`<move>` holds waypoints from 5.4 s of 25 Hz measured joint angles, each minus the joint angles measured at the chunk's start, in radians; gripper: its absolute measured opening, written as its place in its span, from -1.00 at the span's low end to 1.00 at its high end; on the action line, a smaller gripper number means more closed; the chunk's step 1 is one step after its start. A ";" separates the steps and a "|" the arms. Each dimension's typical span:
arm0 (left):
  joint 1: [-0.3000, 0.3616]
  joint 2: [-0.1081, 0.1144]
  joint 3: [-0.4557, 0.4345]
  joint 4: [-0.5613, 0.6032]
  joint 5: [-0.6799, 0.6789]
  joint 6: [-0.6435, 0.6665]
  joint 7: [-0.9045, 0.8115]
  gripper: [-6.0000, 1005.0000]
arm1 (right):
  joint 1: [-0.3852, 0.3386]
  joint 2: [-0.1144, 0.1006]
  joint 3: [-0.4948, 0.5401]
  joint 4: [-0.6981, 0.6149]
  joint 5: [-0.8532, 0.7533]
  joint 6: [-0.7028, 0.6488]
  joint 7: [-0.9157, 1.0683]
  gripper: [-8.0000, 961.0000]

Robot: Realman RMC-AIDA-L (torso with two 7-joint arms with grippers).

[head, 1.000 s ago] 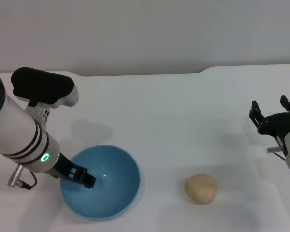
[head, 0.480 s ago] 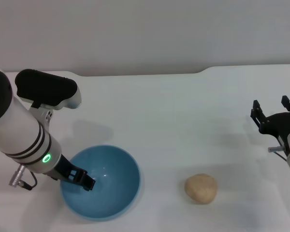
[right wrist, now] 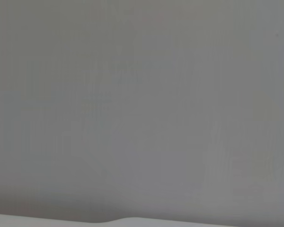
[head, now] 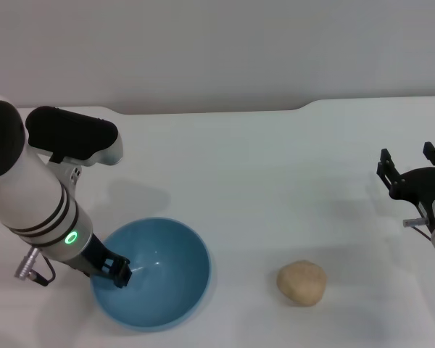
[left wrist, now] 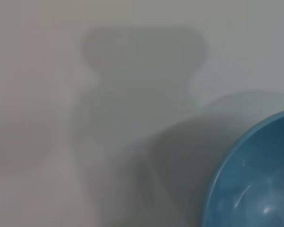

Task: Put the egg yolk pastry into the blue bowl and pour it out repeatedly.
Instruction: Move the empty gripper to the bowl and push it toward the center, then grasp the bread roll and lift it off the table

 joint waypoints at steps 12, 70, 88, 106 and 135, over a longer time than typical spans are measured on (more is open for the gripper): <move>-0.026 -0.002 0.002 -0.020 -0.002 -0.001 0.007 -0.25 | 0.000 -0.001 0.000 -0.002 0.000 0.000 0.001 0.45; -0.041 0.002 -0.129 0.029 -0.030 0.025 -0.036 -0.99 | -0.011 -0.169 0.242 0.490 -0.043 0.575 -0.009 0.45; -0.076 0.003 -0.167 -0.045 0.035 0.005 -0.058 -0.99 | -0.013 -0.017 1.095 0.939 -0.574 1.928 0.038 0.45; -0.077 0.001 -0.176 -0.051 0.026 0.001 -0.021 -0.99 | 0.166 -0.016 1.195 0.804 -0.536 2.331 -0.033 0.45; -0.075 0.003 -0.173 -0.051 0.032 0.005 -0.016 -0.99 | 0.192 -0.020 1.169 0.825 -0.686 2.524 0.006 0.45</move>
